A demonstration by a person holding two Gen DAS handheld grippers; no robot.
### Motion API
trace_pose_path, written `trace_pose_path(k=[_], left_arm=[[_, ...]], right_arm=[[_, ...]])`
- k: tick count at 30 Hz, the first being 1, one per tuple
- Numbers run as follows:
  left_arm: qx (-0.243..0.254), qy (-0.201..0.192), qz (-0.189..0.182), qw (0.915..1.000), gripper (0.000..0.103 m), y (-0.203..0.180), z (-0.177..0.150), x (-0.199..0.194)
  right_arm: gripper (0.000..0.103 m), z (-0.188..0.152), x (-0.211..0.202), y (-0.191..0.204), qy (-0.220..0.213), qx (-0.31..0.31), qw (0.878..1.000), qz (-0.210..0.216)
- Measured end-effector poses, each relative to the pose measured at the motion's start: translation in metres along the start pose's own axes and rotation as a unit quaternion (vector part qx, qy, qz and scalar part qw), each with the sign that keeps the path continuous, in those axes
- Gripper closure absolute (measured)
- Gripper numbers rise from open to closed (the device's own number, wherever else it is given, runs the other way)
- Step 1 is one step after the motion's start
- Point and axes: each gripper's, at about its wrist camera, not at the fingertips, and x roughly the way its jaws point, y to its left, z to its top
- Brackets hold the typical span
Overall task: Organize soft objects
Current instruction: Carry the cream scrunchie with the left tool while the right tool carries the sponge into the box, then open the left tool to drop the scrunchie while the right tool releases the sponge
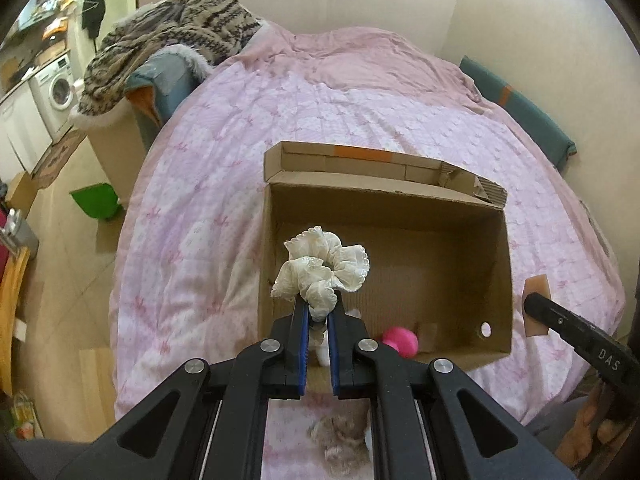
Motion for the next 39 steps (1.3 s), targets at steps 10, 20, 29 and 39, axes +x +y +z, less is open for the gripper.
trace_pose_path(k=[10,20,29,39], left_arm=[[0.004,0.020,-0.002,0.9998,0.095,0.002,-0.009,0.053],[0.011,0.023,-0.010,0.9996,0.095,-0.001,-0.015,0.080],[0.030,0.035,-0.023,0.9987,0.095,-0.014,-0.020,0.083],[0.014,0.034,-0.030,0.9988,0.095,-0.009,-0.021,0.084]], right_arm=[[0.097,0.000,0.040,-0.021,0.025,0.020,0.999,-0.015],[0.097,-0.009,0.070,-0.024,0.060,0.009,0.998,-0.035],[0.096,-0.015,0.083,-0.022,0.087,0.003,0.995,-0.049],[0.096,-0.016,0.085,-0.023,0.096,0.007,0.994,-0.041]])
